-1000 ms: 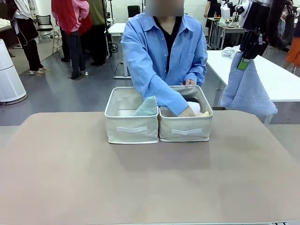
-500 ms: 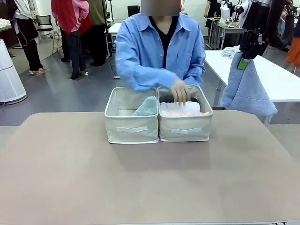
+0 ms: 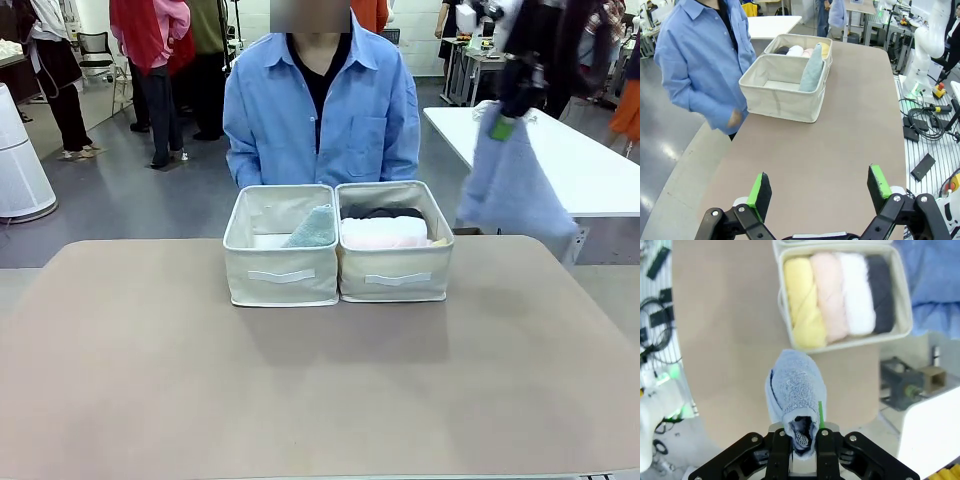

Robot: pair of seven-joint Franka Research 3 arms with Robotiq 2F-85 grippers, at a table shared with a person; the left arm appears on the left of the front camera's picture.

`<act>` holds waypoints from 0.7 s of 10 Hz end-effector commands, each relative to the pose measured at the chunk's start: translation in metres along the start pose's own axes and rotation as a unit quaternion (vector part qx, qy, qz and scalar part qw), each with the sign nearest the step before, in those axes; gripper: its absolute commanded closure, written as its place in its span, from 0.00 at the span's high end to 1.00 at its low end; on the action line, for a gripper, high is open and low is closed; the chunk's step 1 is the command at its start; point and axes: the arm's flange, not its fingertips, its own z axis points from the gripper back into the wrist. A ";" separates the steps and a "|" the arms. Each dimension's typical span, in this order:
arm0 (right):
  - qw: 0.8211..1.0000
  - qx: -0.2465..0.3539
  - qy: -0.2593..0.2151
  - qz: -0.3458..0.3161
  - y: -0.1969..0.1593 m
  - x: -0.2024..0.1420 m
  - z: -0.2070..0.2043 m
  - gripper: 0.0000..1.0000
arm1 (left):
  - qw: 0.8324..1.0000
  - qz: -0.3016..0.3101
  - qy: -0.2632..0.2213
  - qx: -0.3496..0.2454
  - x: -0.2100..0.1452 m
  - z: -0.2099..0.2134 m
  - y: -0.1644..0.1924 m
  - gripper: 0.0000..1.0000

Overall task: Sort the towels based on their folding style.
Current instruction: Pick up another triangle-folded towel from the table and place it in the left Fabric basket.

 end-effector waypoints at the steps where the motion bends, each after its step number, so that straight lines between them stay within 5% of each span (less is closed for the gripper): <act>1: 0.998 -0.051 -0.032 -0.016 -0.030 0.080 0.016 0.16 | 1.000 -0.002 -0.007 0.001 0.002 0.002 -0.002 1.00; 4: 0.998 -0.068 -0.013 0.003 -0.053 0.182 0.007 0.16 | 1.000 -0.002 -0.007 0.001 0.002 0.002 -0.002 1.00; 7: 0.998 -0.062 -0.009 0.029 -0.062 0.232 0.001 0.16 | 1.000 -0.002 -0.007 0.001 0.002 0.002 -0.002 1.00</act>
